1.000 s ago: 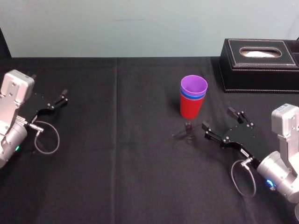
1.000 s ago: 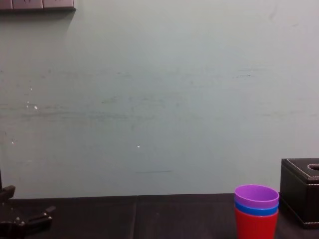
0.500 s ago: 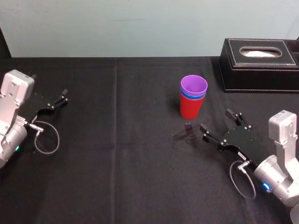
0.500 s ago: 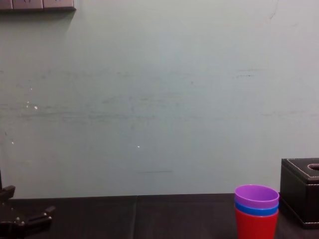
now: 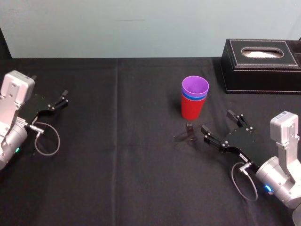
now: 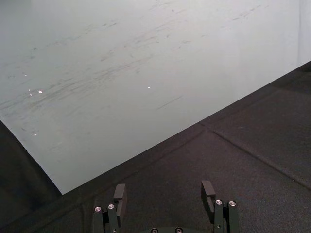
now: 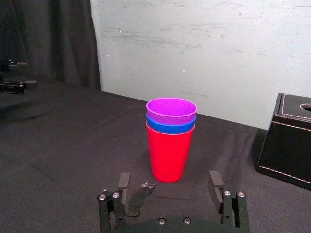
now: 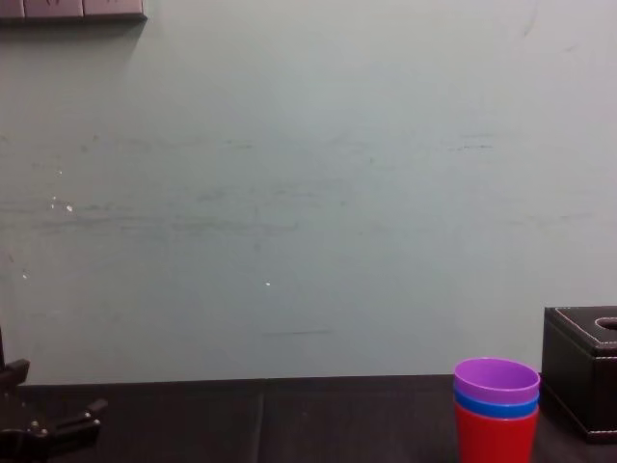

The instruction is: Stack the three plastic cups sequentially using one hand.

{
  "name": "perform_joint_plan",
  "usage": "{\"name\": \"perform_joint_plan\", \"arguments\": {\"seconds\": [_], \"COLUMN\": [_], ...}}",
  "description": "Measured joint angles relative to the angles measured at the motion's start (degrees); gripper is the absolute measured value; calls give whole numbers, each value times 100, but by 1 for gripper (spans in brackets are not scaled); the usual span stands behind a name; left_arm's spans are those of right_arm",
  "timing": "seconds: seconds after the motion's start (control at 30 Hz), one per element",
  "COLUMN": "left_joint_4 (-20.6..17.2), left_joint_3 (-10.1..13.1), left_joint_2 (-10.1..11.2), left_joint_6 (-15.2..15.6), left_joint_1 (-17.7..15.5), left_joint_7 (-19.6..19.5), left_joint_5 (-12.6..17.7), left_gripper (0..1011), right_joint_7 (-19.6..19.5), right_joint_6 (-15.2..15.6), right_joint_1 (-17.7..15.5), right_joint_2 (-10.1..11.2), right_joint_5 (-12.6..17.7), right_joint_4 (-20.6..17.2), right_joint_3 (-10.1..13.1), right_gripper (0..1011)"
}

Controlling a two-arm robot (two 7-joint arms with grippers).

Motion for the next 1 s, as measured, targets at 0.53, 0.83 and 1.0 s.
{"name": "perform_joint_plan", "arguments": {"seconds": [0.53,0.83,1.0], "left_joint_4": [0,0,0], "left_joint_3": [0,0,0], "left_joint_2": [0,0,0], "left_joint_6": [0,0,0], "left_joint_1": [0,0,0], "left_joint_7": [0,0,0], "left_joint_5": [0,0,0], "left_gripper": [1005,1005,1005], "right_joint_7": [-2,-2,-2], "right_joint_6": [14,19,20], "right_joint_1": [0,0,0], "right_joint_2": [4,3,3], "right_joint_5": [8,8,7], "right_joint_4": [-5,-4,-5], "right_joint_3": [0,0,0], "right_gripper": [1000,1002,1000]}}
